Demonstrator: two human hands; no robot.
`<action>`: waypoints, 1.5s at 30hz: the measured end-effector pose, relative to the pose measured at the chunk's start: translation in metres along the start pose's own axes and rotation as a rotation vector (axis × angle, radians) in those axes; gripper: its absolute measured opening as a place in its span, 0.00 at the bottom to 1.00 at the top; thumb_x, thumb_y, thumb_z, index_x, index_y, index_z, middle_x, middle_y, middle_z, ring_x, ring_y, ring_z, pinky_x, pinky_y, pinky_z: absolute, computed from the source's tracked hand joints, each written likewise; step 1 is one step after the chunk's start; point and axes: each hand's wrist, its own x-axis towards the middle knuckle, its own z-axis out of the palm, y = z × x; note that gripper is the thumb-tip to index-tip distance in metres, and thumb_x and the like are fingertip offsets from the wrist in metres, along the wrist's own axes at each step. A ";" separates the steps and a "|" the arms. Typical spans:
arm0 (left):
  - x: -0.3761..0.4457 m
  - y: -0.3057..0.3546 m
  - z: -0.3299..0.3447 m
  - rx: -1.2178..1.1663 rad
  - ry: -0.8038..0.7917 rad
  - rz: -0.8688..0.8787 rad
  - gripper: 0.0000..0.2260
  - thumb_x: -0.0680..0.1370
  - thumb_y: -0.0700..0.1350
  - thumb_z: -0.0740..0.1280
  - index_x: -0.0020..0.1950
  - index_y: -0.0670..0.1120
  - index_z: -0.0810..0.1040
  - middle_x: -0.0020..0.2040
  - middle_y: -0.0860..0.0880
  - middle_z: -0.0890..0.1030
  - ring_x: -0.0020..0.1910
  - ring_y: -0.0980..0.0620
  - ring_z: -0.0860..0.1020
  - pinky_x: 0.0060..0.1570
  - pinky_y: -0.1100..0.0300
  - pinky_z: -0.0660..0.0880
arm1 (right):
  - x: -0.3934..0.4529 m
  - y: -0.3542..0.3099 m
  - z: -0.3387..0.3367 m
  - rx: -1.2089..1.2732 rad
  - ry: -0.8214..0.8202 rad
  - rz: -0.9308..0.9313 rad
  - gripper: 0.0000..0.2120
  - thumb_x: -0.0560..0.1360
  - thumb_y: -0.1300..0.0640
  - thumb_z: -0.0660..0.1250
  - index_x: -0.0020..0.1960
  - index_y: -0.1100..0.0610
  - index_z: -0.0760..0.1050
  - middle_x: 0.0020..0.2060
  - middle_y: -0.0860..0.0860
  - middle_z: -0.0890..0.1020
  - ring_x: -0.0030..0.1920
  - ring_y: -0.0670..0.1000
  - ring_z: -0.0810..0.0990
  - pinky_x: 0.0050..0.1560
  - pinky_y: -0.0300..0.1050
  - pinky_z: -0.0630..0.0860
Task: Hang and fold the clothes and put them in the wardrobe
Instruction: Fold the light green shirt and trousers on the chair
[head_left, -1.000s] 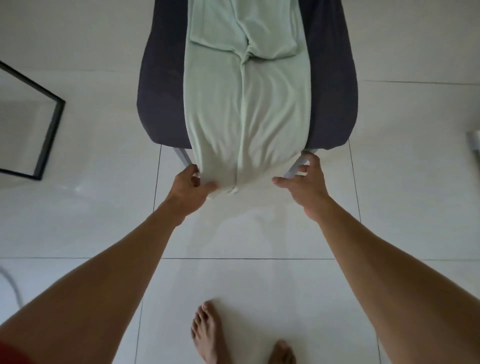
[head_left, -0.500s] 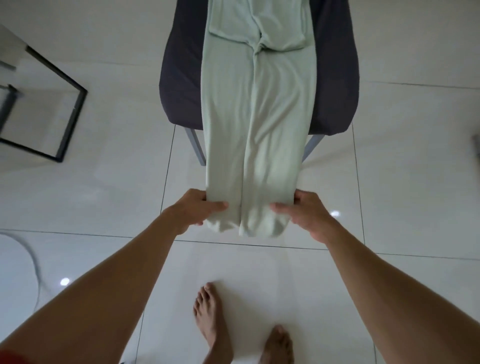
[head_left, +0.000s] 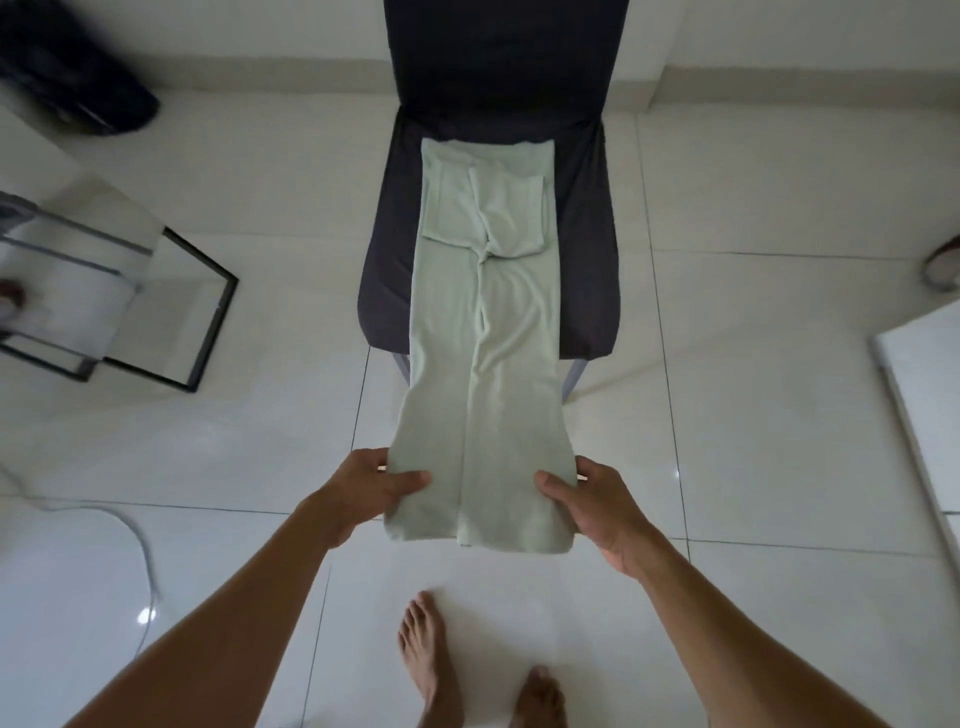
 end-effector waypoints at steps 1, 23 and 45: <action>-0.010 0.016 0.000 -0.006 0.060 -0.009 0.17 0.71 0.46 0.78 0.57 0.42 0.82 0.49 0.45 0.86 0.49 0.45 0.85 0.47 0.54 0.79 | -0.008 -0.016 -0.002 0.024 0.013 -0.005 0.12 0.75 0.56 0.74 0.56 0.57 0.80 0.46 0.51 0.87 0.47 0.53 0.87 0.51 0.58 0.83; 0.085 0.295 -0.042 -0.462 0.221 -0.115 0.08 0.70 0.33 0.77 0.46 0.35 0.82 0.40 0.41 0.79 0.32 0.51 0.75 0.23 0.65 0.75 | 0.093 -0.296 -0.011 0.433 0.169 0.085 0.02 0.76 0.69 0.69 0.48 0.69 0.80 0.39 0.60 0.81 0.39 0.53 0.80 0.40 0.43 0.80; 0.332 0.373 -0.071 0.277 0.412 0.022 0.20 0.71 0.59 0.73 0.55 0.46 0.84 0.50 0.46 0.85 0.50 0.44 0.82 0.51 0.52 0.80 | 0.347 -0.372 -0.023 -0.406 0.374 -0.002 0.12 0.76 0.46 0.70 0.43 0.54 0.79 0.36 0.49 0.81 0.38 0.49 0.79 0.36 0.42 0.72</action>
